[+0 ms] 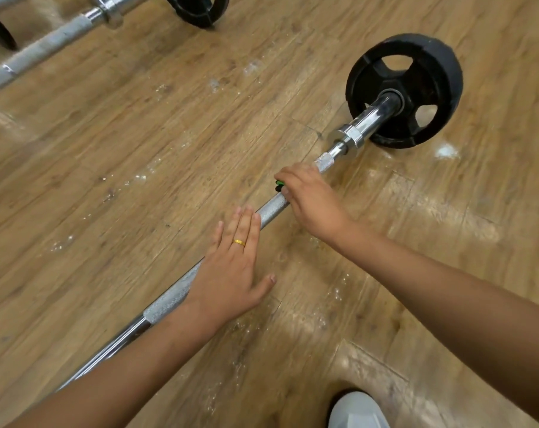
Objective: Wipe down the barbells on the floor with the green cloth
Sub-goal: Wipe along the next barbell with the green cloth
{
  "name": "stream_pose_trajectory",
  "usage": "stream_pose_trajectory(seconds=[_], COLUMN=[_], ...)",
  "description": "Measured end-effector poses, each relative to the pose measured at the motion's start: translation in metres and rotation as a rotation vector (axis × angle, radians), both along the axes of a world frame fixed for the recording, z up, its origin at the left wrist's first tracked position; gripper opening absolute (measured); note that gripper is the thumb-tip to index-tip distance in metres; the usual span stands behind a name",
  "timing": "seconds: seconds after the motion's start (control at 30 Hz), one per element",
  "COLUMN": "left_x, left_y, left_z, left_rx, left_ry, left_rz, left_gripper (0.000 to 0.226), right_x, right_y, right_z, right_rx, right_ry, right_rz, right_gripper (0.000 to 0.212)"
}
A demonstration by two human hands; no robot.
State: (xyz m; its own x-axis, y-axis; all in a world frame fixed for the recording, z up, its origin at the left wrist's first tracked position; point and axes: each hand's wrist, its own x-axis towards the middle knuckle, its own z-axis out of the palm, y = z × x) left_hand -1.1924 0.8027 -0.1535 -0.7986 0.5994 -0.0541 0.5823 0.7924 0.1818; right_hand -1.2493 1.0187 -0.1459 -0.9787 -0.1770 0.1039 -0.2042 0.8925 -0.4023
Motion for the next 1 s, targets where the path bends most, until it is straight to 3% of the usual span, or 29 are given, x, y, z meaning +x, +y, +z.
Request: stream_pose_trajectory(seconds=[0.1,0.27,0.47,0.67,0.83,1.0], left_x=[0.006,0.015,0.027,0.040,0.053,0.067], left_y=[0.001,0.008,0.013,0.018,0.023,0.030], left_z=[0.001,0.002,0.001,0.002,0.000,-0.001], left_rx=[-0.007,0.032,0.036,0.036,0.023,0.015], left_ry=[-0.015,-0.060,-0.075,-0.075,-0.068,-0.081], left_rz=[-0.006,0.013,0.004,-0.024,-0.039,-0.041], left_gripper=[0.102,0.103,0.103,0.103,0.104,0.101], right_x=[0.003,-0.005,0.016,0.022,0.038,0.038], right_y=[0.009,0.033,0.029,0.037,0.045,0.063], right_z=[0.002,0.009,0.010,0.013,0.012,0.014], right_rx=[0.087,0.079,0.122,0.075,0.122,0.087], right_ry=[-0.039,-0.057,-0.076,-0.058,-0.076,-0.061], right_rz=[0.116,-0.080,0.042,-0.108,0.015,-0.145], right_gripper=[0.034,0.035,0.034,0.034,0.033,0.032])
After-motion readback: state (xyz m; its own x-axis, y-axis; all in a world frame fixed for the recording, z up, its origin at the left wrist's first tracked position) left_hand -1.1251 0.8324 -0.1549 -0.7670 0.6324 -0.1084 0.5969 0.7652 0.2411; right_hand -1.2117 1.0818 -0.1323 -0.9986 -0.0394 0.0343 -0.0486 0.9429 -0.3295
